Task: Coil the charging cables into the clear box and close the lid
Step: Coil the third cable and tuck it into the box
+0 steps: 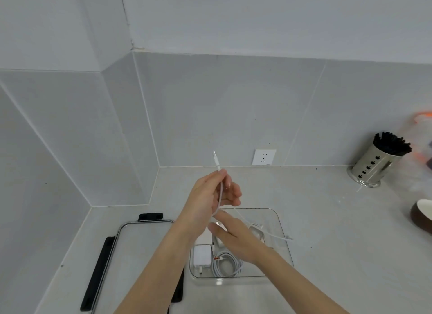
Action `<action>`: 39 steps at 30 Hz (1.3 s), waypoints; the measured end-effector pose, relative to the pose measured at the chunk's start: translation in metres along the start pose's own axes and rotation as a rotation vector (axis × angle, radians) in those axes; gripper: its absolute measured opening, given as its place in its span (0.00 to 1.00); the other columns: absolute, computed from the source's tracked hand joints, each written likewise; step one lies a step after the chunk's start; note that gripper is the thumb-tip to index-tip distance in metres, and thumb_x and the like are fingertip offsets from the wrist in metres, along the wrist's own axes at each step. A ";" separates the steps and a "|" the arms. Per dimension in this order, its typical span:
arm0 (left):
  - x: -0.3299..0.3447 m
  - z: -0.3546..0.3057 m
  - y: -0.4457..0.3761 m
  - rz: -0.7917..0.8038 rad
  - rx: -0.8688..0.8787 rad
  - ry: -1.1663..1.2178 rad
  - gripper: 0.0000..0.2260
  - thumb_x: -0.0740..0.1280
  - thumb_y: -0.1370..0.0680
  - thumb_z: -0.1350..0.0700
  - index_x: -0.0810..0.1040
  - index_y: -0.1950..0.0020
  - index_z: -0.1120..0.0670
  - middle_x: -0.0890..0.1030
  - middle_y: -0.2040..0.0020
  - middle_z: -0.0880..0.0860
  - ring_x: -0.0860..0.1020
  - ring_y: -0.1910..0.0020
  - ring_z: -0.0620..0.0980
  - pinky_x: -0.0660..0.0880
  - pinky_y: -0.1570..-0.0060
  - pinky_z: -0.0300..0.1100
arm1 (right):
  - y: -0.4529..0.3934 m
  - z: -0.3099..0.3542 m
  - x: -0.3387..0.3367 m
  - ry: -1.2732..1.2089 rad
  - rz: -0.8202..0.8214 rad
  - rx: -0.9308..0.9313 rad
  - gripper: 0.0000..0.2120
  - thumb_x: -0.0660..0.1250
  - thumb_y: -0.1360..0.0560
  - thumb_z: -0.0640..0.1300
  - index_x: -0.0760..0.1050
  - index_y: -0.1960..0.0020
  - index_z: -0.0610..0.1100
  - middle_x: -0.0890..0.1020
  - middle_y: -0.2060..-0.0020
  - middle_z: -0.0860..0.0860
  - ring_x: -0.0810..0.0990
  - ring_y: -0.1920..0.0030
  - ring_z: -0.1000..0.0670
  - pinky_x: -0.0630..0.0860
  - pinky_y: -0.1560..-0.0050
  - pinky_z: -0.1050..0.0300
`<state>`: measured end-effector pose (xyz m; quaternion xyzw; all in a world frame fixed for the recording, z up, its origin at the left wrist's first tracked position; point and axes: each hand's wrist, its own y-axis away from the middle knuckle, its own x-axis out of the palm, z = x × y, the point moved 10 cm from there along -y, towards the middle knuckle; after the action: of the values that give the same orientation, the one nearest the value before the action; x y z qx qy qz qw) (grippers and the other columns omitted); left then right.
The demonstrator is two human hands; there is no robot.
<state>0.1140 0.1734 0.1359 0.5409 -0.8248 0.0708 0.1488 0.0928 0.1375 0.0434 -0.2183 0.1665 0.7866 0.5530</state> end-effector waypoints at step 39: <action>-0.025 0.036 -0.018 -0.095 -0.049 0.090 0.19 0.49 0.19 0.49 0.74 0.38 0.55 0.86 0.55 0.54 0.84 0.53 0.50 0.79 0.54 0.36 | 0.011 0.024 -0.026 0.504 -0.251 -0.208 0.18 0.48 0.22 0.45 0.59 0.33 0.47 0.82 0.51 0.43 0.79 0.52 0.44 0.77 0.51 0.49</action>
<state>0.1332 0.1777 0.0927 0.5719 -0.7921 0.0677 0.2021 0.0862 0.1254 0.0773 -0.4811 0.1888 0.6460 0.5617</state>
